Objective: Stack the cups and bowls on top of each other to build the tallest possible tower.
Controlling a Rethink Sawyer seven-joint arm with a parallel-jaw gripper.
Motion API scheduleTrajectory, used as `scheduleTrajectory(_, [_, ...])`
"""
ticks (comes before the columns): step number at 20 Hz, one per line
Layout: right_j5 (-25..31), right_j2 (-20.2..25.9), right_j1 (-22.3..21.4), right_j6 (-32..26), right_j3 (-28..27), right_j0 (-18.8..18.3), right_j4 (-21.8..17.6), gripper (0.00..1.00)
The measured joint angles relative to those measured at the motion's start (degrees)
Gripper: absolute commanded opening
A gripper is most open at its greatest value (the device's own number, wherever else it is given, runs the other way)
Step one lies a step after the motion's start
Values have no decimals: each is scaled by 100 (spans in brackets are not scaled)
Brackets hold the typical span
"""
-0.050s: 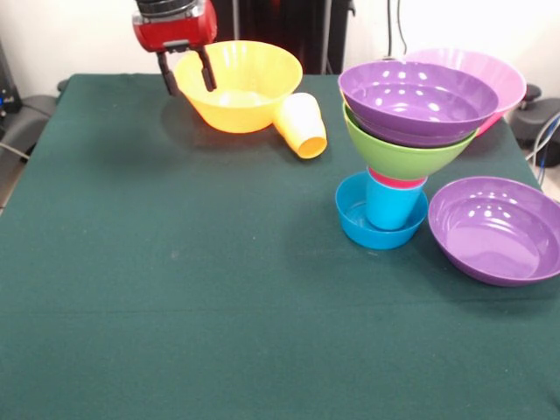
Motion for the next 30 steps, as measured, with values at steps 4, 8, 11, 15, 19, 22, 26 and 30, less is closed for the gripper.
scheduleTrajectory(4, [0, -83, 62, 0, 0, 19, -148, 100])
scheduleTrajectory(8, [0, -189, 132, 0, -1, 18, -318, 100])
scheduleTrajectory(11, [-1, -240, 172, 0, -1, 18, -395, 100])
scheduleTrajectory(15, [-1, -300, 220, 0, -2, 17, -429, 100])
scheduleTrajectory(19, [-1, -328, 281, 0, -3, 17, -427, 100])
scheduleTrajectory(22, [-1, -356, 327, 0, -3, 17, -427, 100])
scheduleTrajectory(26, [-2, -422, 375, 0, -5, 17, -427, 100])
scheduleTrajectory(30, [-1, -494, 396, 0, -6, 17, -427, 100])
